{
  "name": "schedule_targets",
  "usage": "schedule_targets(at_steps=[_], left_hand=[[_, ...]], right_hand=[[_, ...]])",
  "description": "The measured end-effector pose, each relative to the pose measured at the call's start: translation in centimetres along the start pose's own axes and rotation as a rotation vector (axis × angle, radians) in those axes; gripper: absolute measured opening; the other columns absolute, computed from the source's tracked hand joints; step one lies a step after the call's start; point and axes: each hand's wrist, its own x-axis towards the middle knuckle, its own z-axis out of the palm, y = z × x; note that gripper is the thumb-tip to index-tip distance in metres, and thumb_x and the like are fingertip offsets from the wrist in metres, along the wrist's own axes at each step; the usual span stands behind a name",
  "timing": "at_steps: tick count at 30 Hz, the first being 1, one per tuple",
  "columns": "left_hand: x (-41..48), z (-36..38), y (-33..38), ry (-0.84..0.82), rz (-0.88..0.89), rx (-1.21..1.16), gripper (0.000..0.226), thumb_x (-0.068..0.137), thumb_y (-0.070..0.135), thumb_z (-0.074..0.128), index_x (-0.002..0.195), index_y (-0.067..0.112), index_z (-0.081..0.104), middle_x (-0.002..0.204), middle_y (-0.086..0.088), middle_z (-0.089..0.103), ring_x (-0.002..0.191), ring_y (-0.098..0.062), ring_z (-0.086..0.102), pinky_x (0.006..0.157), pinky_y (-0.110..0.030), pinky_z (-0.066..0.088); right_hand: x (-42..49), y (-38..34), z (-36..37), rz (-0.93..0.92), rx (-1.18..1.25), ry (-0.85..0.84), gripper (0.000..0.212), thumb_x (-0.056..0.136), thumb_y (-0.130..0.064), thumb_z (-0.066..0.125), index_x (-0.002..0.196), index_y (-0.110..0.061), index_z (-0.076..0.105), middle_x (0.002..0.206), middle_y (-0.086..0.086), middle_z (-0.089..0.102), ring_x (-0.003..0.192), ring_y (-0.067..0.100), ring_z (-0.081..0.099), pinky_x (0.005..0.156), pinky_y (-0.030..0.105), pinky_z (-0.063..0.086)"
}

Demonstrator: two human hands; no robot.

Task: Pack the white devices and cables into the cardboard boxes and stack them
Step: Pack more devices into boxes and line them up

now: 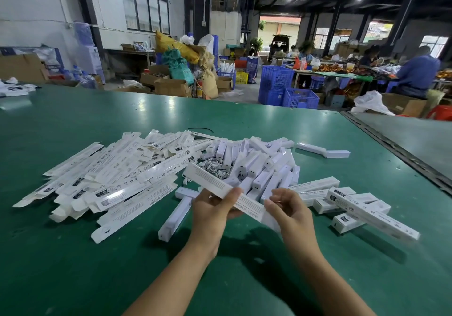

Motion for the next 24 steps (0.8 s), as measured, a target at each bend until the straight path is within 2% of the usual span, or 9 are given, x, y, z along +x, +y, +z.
schedule_targets(at_steps=[3,5,7,9,12,14,17,21,24], left_hand=[[-0.3,0.5,-0.4,0.016,-0.001,-0.028,0.036,0.067,0.027,0.079,0.094,0.006,0.067,0.089,-0.012,0.077,0.086,-0.026,0.076,0.064,-0.025,0.06],[0.0,0.3,-0.3,0.055,0.005,-0.058,0.033,0.068,0.027,0.079,0.093,0.007,0.067,0.09,-0.012,0.077,0.087,-0.025,0.076,0.065,-0.027,0.06],[0.3,0.0,-0.1,0.107,0.011,-0.091,0.035,0.07,0.026,0.077,0.095,0.005,0.065,0.091,-0.012,0.077,0.087,-0.026,0.076,0.065,-0.028,0.061],[0.7,-0.4,0.2,0.173,0.008,-0.137,0.041,0.068,0.027,0.078,0.097,0.002,0.063,0.091,-0.015,0.076,0.085,-0.027,0.076,0.064,-0.029,0.061],[1.2,-0.8,0.4,0.234,-0.01,-0.192,0.041,0.066,0.027,0.078,0.096,0.004,0.063,0.09,-0.015,0.075,0.08,-0.027,0.076,0.06,-0.028,0.06],[1.2,-0.7,0.3,0.227,-0.035,-0.184,0.039,0.067,0.027,0.078,0.096,0.005,0.063,0.092,-0.014,0.076,0.081,-0.027,0.076,0.061,-0.028,0.06],[0.7,-0.2,0.1,0.181,-0.066,-0.146,0.039,0.071,0.026,0.076,0.1,0.003,0.064,0.095,-0.015,0.077,0.086,-0.028,0.076,0.062,-0.027,0.06],[0.2,0.2,-0.4,0.092,-0.069,-0.099,0.049,0.075,0.028,0.074,0.112,-0.003,0.066,0.105,-0.014,0.076,0.095,-0.031,0.074,0.068,-0.03,0.061],[0.1,0.4,-0.6,0.101,-0.099,-0.091,0.05,0.072,0.029,0.074,0.112,0.0,0.069,0.104,-0.014,0.076,0.092,-0.03,0.075,0.065,-0.027,0.059]], right_hand=[[0.2,-0.1,0.2,0.082,0.136,0.047,0.027,0.089,-0.011,0.068,0.111,-0.021,0.057,0.098,0.004,0.057,0.092,0.014,0.059,0.087,0.028,0.044],[0.5,-0.2,-0.2,0.105,0.155,0.109,0.027,0.091,-0.017,0.066,0.114,-0.024,0.053,0.095,-0.001,0.057,0.087,0.008,0.057,0.083,0.027,0.042],[0.7,-0.2,-0.7,0.15,0.141,0.181,0.024,0.091,-0.021,0.065,0.112,-0.024,0.053,0.097,-0.002,0.059,0.087,0.011,0.058,0.079,0.029,0.043],[0.9,-0.2,-1.0,0.221,0.167,0.172,0.019,0.093,-0.02,0.063,0.11,-0.017,0.057,0.09,0.002,0.065,0.079,0.014,0.06,0.072,0.03,0.045],[0.5,-0.3,-0.8,0.248,0.178,0.042,0.017,0.095,-0.018,0.059,0.111,-0.012,0.062,0.08,0.001,0.072,0.066,0.013,0.061,0.062,0.026,0.045],[0.1,-0.6,-0.4,0.235,0.178,-0.041,0.022,0.094,-0.023,0.06,0.115,-0.015,0.063,0.091,0.004,0.075,0.06,0.015,0.059,0.053,0.024,0.043],[-0.6,-1.2,0.2,0.223,0.201,-0.204,0.046,0.084,-0.045,0.06,0.125,-0.024,0.059,0.106,0.007,0.074,0.051,0.019,0.056,0.045,0.022,0.039],[-1.1,-1.6,0.5,0.291,0.245,-0.435,0.061,0.081,-0.064,0.047,0.138,-0.042,0.042,0.125,-0.002,0.067,0.047,0.021,0.059,0.046,0.024,0.039],[-1.2,-2.0,0.3,0.34,0.33,-0.554,0.078,0.074,-0.074,0.056,0.142,-0.046,0.033,0.135,-0.004,0.061,0.047,0.02,0.059,0.05,0.026,0.043]])
